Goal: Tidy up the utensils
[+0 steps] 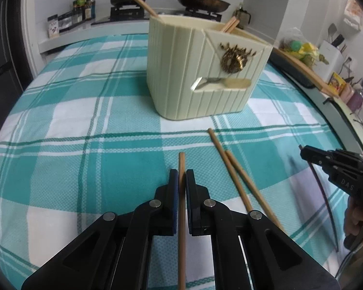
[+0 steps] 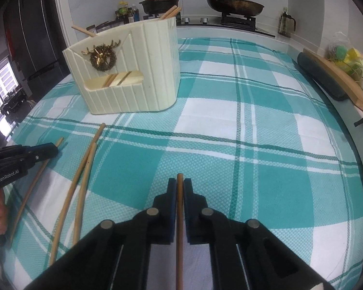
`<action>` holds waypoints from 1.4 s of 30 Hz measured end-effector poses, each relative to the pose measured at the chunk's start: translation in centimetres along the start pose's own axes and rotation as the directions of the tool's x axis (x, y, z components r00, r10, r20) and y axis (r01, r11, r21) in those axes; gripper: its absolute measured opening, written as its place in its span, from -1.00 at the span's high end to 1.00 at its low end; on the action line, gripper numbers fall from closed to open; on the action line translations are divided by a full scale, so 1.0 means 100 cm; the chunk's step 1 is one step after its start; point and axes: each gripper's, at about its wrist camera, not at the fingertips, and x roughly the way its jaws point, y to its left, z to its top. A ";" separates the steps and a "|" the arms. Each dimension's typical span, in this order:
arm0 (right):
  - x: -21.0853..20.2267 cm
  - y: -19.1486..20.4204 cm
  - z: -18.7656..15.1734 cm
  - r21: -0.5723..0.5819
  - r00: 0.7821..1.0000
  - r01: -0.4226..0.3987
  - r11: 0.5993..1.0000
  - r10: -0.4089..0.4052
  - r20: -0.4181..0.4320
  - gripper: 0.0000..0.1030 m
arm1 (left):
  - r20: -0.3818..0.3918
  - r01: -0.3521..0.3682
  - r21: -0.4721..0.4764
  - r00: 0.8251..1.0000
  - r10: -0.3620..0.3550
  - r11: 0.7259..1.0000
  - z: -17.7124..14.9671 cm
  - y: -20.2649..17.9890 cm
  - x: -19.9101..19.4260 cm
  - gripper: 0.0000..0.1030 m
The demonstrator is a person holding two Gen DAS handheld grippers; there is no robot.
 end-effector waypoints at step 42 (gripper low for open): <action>-0.223 0.040 0.006 0.002 0.890 -0.073 0.997 0.064 0.452 0.90 | -0.103 -0.007 0.001 0.995 0.007 1.000 0.034 0.010 0.002 0.33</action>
